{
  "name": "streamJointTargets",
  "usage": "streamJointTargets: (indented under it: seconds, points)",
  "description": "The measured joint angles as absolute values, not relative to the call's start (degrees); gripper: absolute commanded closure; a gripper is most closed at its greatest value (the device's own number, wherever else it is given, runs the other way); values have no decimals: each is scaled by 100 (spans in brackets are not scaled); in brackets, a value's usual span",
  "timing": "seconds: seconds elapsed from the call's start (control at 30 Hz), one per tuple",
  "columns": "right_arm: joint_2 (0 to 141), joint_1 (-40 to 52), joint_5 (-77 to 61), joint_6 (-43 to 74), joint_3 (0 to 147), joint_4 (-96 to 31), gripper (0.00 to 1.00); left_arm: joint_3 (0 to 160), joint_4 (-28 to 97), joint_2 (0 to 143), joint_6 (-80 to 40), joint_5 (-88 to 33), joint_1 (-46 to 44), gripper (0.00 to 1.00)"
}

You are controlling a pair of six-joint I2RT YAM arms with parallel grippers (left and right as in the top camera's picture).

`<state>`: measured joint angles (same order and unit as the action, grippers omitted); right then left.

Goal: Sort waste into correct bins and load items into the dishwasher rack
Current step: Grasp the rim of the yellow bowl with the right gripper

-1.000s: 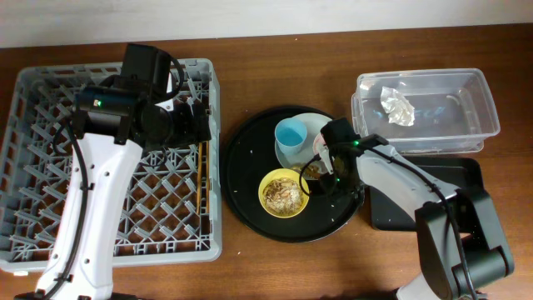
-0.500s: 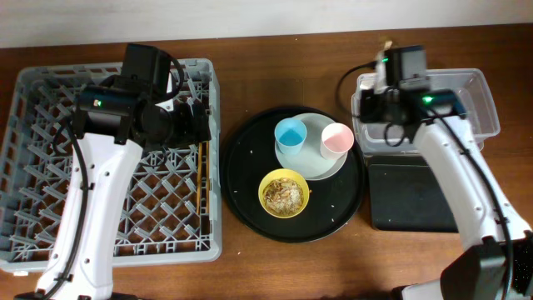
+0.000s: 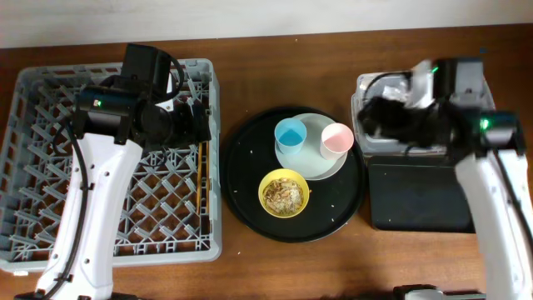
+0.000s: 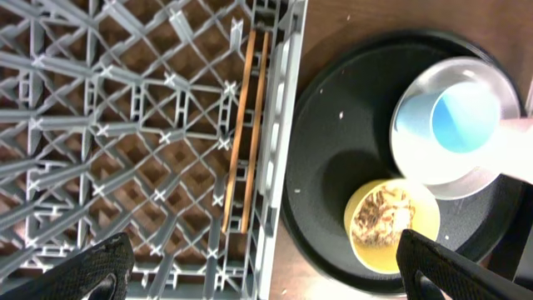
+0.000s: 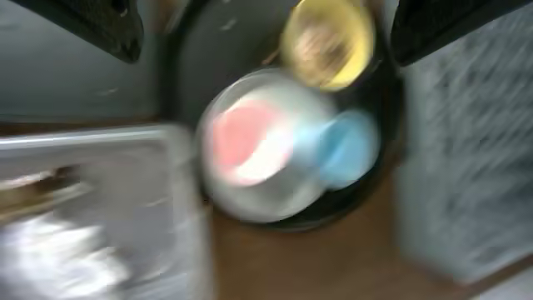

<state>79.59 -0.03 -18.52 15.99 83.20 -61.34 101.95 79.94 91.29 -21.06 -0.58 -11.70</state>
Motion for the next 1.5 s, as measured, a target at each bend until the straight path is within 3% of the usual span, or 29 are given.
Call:
streamJointTargets:
  seconds: [0.03, 0.1, 0.17, 0.33, 0.6, 0.67, 0.8, 1.07, 1.17, 1.3, 1.47, 1.5]
  points:
    - [7706, 513, -2073, 1586, 8337, -6394, 33, 10195, 7994, 9129, -2106, -58, -1170, 1]
    - [7714, 1485, -2217, 1570, 8344, -6652, 51, 10195, 7981, 9129, -2106, -58, -1170, 1]
    - [8014, 3157, -1887, 1546, 8119, -6554, 54, 10195, 7977, 9129, -2106, -60, -1170, 1]
    - [9454, 5039, -893, 1957, 7404, -5498, 65, 10195, 7979, 9129, -2106, -58, -1170, 1]
    - [10390, 5116, 523, 1973, 7212, -5221, 66, 10195, 7975, 9129, -2106, -58, -1170, 1]
    - [10394, 5116, 701, 1970, 7118, -5216, 78, 10195, 7977, 9129, -2106, -58, -1170, 1]
    - [10394, 5116, 576, 1968, 7026, -5242, 86, 10195, 7977, 9129, -2106, -58, -1170, 1]
    - [10394, 5028, -327, 2241, 7026, -5170, 87, 10195, 7977, 9129, -2106, -58, -1170, 1]
    - [10394, 4394, -419, 2200, 7028, -5354, 83, 10195, 7975, 9129, -2106, -58, -1170, 1]
    - [10398, 4353, -399, 2060, 7028, -5623, 80, 10195, 7977, 9129, -2106, -58, -1170, 1]
    - [10401, 4340, -386, 2956, 7026, -5253, 80, 10195, 7977, 9129, -2106, -58, -1170, 1]
    - [10401, 4270, -373, 3048, 7028, -5269, 76, 10195, 7977, 9129, -2106, -58, -1170, 1]
